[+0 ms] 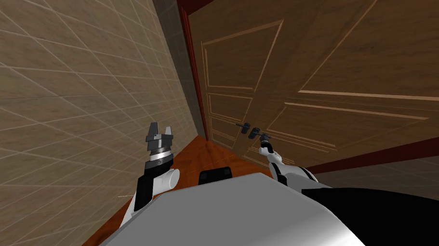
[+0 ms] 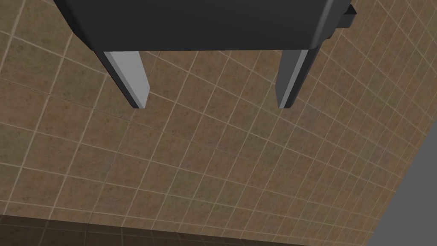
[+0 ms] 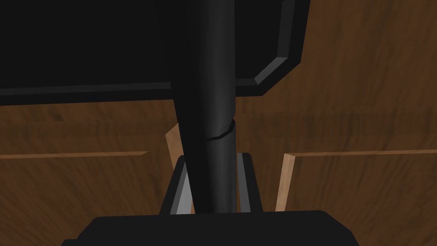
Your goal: Pull the door open
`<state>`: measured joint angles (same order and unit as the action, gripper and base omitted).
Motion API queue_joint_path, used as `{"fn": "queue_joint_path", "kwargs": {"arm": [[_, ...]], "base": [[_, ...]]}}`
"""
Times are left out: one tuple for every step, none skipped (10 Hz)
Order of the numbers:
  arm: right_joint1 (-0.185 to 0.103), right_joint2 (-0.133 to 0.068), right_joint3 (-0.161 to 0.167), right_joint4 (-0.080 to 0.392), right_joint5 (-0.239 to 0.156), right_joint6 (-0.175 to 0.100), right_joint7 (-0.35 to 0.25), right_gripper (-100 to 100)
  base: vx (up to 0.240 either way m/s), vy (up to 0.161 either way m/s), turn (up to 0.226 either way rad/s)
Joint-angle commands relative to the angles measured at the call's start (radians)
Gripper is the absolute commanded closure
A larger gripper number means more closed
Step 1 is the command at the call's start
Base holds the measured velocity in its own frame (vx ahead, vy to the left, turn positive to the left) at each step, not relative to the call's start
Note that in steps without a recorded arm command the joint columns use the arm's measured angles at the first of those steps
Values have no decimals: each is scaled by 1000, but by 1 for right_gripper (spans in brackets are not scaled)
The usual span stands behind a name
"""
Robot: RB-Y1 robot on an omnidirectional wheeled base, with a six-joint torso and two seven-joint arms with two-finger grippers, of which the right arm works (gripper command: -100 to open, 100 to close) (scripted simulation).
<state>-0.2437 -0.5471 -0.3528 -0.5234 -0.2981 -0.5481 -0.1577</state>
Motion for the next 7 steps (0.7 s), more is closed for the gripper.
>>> {"fn": "queue_joint_path", "kwargs": {"arm": [[1,0,11,-4,5,1,-7,100],[0,2,20,-8,9,1,-13,100],[-2,5,31,-13,14,1,-19,100],[-5,8,43,-18,20,2,-26,100],[-8,12,57,-25,27,2,-33,100],[-12,16,72,-31,34,2,-41,100],[-17,22,94,-41,44,3,-53,100]], "base": [[-150,-10,29],[-220,-45,59],[-225,-64,87],[-210,-53,88],[-191,-55,73],[-194,-43,75],[-243,-37,95]]}}
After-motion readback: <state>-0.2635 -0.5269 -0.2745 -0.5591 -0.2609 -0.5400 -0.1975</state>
